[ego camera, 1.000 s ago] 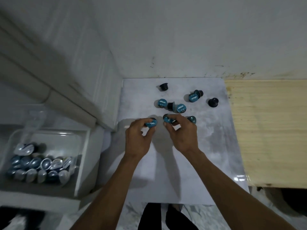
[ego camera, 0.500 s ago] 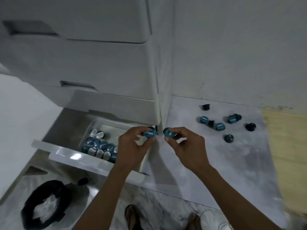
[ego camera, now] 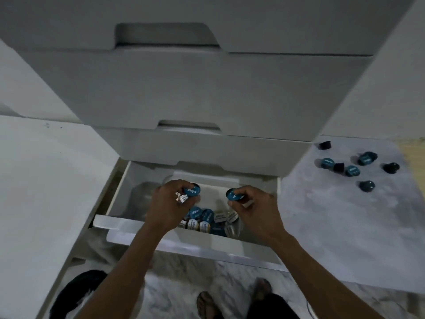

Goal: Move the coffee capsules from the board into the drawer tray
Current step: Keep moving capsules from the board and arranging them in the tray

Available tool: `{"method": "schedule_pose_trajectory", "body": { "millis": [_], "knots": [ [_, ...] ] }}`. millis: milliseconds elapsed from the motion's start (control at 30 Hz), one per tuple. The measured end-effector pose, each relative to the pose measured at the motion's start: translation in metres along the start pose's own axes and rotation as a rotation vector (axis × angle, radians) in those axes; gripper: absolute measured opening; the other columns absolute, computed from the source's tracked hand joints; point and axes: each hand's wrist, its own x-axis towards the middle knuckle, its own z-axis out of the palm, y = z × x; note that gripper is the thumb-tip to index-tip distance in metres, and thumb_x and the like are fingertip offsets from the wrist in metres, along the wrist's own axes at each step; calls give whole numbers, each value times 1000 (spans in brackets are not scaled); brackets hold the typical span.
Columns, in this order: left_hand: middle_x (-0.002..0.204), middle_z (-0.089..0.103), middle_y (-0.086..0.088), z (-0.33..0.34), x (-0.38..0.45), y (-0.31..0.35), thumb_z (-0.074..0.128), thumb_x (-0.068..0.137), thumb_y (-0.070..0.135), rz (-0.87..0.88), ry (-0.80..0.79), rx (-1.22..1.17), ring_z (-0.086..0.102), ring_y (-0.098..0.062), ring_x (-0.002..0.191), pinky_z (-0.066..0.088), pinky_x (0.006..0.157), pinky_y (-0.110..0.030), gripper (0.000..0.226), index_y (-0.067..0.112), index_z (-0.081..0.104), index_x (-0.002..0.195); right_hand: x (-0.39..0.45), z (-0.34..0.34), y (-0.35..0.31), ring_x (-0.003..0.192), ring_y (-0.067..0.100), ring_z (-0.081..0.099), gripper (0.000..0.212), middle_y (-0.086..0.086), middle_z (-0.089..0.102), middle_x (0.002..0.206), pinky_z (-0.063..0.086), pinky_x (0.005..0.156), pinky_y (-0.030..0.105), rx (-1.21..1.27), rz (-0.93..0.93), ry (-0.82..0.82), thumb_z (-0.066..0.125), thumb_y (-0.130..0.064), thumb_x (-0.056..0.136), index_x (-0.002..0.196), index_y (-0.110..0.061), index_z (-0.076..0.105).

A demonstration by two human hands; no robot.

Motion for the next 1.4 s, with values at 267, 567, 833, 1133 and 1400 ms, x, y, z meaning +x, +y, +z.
{"method": "schedule_pose_trajectory", "body": {
  "millis": [267,567,833,1133,1400],
  "knots": [
    [96,66,9,17,39,-20,76,79,18,56,-236,147,55,-6,86,44,75,-17,23,21,70,101,33,31,5,78,5,58,17,-14,65,91,39,68,0,-62,22,-139,74,-13,82,98,-17,71],
    [98,69,-3,28,48,-42,78,75,22,41,-340,245,57,-19,100,49,86,-33,25,20,72,99,49,57,18,78,6,54,22,-1,72,97,39,70,17,-197,84,-310,69,-18,83,105,-19,70],
    [91,65,-1,33,57,-51,80,72,18,36,-398,232,57,-20,98,48,87,-33,23,17,73,95,58,76,20,82,12,62,25,3,73,97,50,76,25,-249,92,-363,73,-17,80,105,-18,70],
    [84,50,14,37,63,-62,81,70,21,42,-433,251,59,-21,97,47,93,-40,24,23,70,92,60,86,20,81,15,63,18,1,71,91,49,74,24,-286,81,-370,70,-12,78,95,-18,68],
    [100,70,3,37,62,-68,76,71,23,39,-437,256,61,-21,102,46,97,-43,24,27,72,95,55,84,24,86,9,61,23,-3,71,100,50,77,21,-250,108,-410,72,-14,77,99,-19,69]
  ]
}}
